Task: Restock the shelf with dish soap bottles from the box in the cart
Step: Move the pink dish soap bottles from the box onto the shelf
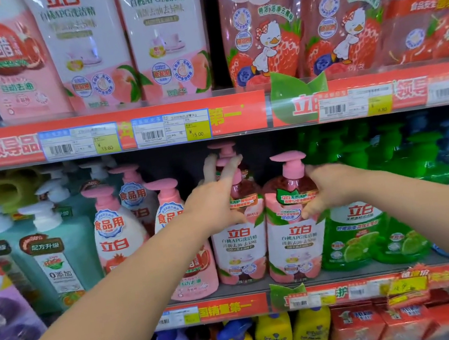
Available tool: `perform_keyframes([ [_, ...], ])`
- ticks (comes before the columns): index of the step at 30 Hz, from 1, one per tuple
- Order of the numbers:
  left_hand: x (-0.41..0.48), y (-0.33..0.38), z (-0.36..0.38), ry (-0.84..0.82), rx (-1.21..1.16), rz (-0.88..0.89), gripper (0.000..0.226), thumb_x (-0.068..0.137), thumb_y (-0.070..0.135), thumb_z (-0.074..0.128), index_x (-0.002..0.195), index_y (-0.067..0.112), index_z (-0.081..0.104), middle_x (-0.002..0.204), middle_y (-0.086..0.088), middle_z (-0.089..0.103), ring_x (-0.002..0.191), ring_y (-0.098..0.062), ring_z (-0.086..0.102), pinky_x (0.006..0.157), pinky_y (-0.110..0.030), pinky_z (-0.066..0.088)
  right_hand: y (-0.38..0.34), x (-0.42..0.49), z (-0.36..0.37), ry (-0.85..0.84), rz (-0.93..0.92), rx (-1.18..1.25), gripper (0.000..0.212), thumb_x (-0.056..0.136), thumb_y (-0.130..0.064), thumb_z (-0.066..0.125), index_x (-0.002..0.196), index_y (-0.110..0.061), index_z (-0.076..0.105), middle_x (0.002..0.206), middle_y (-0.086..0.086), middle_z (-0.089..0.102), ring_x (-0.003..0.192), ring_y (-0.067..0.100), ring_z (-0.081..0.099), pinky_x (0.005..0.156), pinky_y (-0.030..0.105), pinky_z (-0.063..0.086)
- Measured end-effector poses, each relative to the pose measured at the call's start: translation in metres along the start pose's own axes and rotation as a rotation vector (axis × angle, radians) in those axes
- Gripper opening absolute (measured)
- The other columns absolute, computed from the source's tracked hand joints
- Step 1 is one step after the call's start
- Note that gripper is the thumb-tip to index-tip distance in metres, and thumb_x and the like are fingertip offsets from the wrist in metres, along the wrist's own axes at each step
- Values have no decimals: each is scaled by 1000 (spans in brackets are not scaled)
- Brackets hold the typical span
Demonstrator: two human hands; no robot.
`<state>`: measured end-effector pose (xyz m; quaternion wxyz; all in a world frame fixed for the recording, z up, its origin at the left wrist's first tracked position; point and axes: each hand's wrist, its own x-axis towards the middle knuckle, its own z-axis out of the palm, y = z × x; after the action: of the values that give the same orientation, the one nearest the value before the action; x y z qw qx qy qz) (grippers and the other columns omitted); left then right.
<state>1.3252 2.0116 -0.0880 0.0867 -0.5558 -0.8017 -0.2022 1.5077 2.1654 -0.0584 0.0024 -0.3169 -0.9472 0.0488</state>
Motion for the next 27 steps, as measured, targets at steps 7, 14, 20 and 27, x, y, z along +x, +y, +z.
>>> perform_keyframes([
  [7,-1,2,-5,6,114,1,112,54,42,85,134,41,7,149,-7,4,96,-39,59,72,-36,45,-1,-2,1,13,-1,37,87,62,-50,81,132,-16,42,122,4,60,110,23,57,90,31,47],
  [14,-7,2,-5,-27,76,25,109,59,39,83,135,41,6,151,-8,-2,91,-37,61,73,-38,45,0,-3,0,25,-10,32,81,62,-49,82,127,-16,45,115,3,62,97,19,55,81,28,43],
  [20,-10,2,-4,-24,25,27,108,59,39,83,127,50,-1,151,-1,-6,88,-36,60,68,-33,41,-5,-7,-6,4,-11,-49,71,64,-50,80,117,-15,50,107,2,63,89,18,54,75,28,41],
  [27,-11,0,-1,-6,16,46,112,59,43,81,133,49,-2,150,4,-9,92,-38,59,67,-34,40,-7,-18,0,13,13,52,70,64,-47,81,121,-22,50,113,-2,65,105,21,60,94,37,47],
])
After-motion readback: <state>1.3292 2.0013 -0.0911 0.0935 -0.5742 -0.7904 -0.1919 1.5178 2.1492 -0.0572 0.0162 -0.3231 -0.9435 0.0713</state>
